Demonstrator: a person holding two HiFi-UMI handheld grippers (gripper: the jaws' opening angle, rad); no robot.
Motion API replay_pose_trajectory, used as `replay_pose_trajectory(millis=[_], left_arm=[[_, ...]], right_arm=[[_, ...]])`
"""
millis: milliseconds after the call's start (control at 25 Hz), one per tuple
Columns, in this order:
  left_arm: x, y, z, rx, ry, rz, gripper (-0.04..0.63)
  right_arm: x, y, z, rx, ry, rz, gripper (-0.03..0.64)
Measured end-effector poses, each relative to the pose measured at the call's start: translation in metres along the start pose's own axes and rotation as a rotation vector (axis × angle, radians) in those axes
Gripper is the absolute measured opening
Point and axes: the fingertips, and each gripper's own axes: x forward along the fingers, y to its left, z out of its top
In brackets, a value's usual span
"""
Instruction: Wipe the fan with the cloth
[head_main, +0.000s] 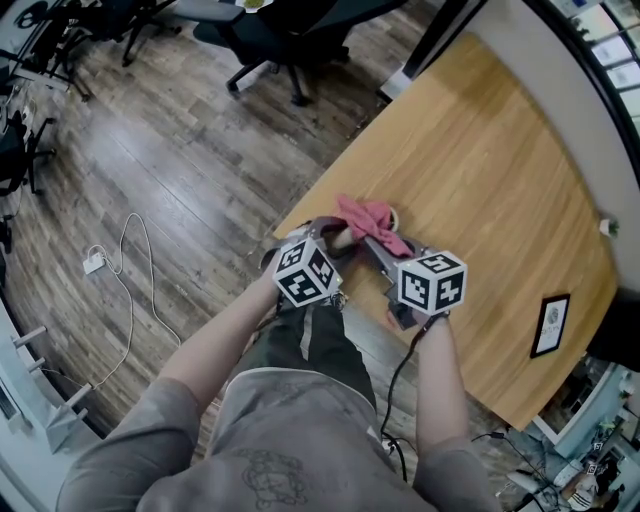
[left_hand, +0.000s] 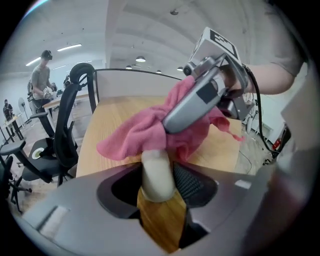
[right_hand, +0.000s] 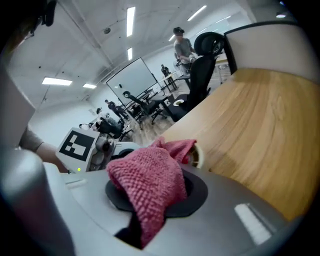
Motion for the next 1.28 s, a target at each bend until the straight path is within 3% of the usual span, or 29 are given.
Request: replay_pose_trajectory(millis=[160,280,360,480,600,760,920,1040,1280], left_arm=[[0.0,-0.001,-0.002,-0.004,0.005,-0.009,0.199],[-0.001,-0.002,-0.002,-0.002,0.007,-0.016,0.199],[-0.001,-0.003,-0.001,0.001,0.009,-0.023,0.199],[0.001,-0.003,-0.001,-0.002,0.015,-0.031,0.199],[0.001,-0.003,0.0,-0.003,0.016,-0.034,0.199],[0.001,-0.004,-0.001,0.004,0.016,-0.036,0.199],[0.0,-0.005,-0.001,0.023,0.015,-0.042,0.198],[0.0,-0.005,-0.001,0.033,0.013,-0.036,0.199],[0.001,-0.004,-0.003,0.013,0.015,-0.033,0.199]], right_arm=[[-0.03,-0.048,0.013,0.064,-0.1,-0.203,0.08],[-0.051,-0.073,0.025,0.047,-0.161,-0.359,0.078],[-0.054,-0.074,0.032,0.016,-0.184,-0.392,0.078],[-0.037,-0.05,0.031,-0.017,-0.17,-0.3,0.08],[-0.008,-0.019,0.013,-0.041,-0.07,-0.212,0.08],[0.02,0.021,-0.007,0.024,0.02,-0.05,0.08],[0.035,0.035,-0.018,0.05,0.09,0.038,0.078],[0.032,0.031,-0.018,0.049,0.106,0.052,0.08],[0.008,0.004,-0.004,0.074,-0.002,-0.067,0.079]])
